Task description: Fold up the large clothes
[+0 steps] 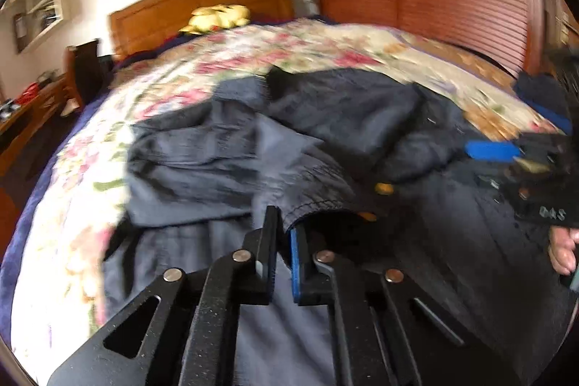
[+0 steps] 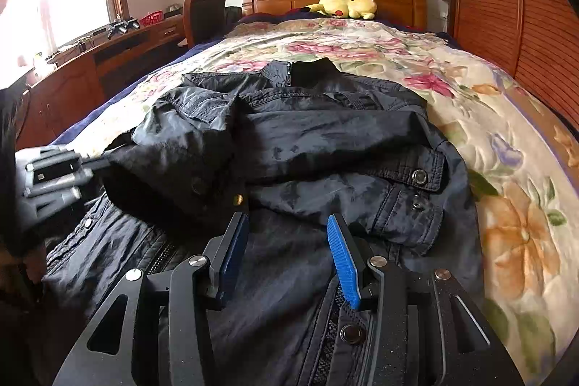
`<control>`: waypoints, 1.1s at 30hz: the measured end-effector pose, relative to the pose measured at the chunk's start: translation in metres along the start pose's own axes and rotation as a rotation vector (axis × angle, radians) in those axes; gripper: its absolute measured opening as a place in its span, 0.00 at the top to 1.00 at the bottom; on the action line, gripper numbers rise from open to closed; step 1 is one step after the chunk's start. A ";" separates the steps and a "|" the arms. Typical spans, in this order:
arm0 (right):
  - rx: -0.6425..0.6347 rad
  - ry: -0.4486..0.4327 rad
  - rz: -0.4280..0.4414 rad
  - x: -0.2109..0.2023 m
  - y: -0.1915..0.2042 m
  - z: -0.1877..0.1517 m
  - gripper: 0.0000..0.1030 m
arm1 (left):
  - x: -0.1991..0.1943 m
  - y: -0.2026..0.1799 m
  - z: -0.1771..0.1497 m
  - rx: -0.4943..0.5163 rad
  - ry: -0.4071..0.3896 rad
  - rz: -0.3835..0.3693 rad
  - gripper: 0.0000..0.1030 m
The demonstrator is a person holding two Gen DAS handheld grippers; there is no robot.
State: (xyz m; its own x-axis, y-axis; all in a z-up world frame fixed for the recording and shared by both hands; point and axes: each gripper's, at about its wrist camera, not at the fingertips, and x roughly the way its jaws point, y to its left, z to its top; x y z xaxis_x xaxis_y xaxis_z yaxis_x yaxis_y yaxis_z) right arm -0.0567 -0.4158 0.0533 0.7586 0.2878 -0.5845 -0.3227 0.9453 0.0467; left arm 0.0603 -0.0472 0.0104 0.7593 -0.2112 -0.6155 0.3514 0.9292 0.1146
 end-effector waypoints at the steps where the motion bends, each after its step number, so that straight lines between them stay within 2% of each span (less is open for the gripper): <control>1: -0.001 0.002 -0.001 0.001 0.000 0.000 0.54 | -0.001 0.012 0.000 -0.022 -0.004 0.034 0.94; 5: -0.007 0.011 -0.003 0.003 0.000 0.000 0.54 | -0.001 0.049 -0.005 -0.116 0.013 0.069 0.94; 10: -0.017 0.019 -0.009 0.006 0.001 0.000 0.54 | 0.001 0.069 -0.018 -0.162 0.055 0.107 0.94; 14: -0.020 0.023 -0.009 0.006 -0.001 0.000 0.54 | 0.000 0.081 -0.029 -0.181 0.076 0.177 0.94; 21: -0.026 0.026 -0.009 0.006 -0.001 0.000 0.54 | -0.015 0.096 -0.034 -0.216 0.056 0.182 0.91; 22: -0.026 0.026 -0.009 0.007 -0.001 0.000 0.54 | -0.017 0.096 -0.035 -0.220 0.052 0.175 0.89; 24: -0.027 0.027 -0.007 0.006 -0.002 0.000 0.54 | -0.019 0.096 -0.033 -0.225 0.042 0.159 0.78; 26: -0.028 0.029 -0.005 0.007 -0.002 0.000 0.54 | -0.025 0.094 -0.032 -0.222 0.020 0.138 0.57; 28: -0.029 0.032 -0.002 0.007 -0.002 0.000 0.54 | -0.030 0.091 -0.033 -0.215 0.009 0.106 0.54; 30: -0.033 0.041 0.000 0.009 -0.002 0.000 0.54 | -0.034 0.087 -0.034 -0.211 0.008 0.089 0.41; 31: -0.036 0.044 -0.001 0.010 -0.001 0.000 0.54 | -0.037 0.086 -0.035 -0.210 0.002 0.082 0.28; 32: -0.039 0.048 -0.003 0.011 -0.001 -0.001 0.54 | -0.039 0.084 -0.036 -0.212 -0.003 0.073 0.23; 33: -0.042 0.052 -0.003 0.012 -0.001 0.000 0.54 | -0.041 0.083 -0.037 -0.210 -0.005 0.064 0.23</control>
State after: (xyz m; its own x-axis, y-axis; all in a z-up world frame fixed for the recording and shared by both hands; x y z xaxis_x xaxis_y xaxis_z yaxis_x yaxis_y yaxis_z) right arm -0.0477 -0.4132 0.0462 0.7297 0.2758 -0.6257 -0.3451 0.9385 0.0112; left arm 0.0382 0.0495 0.0159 0.7789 -0.1510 -0.6087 0.1809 0.9834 -0.0125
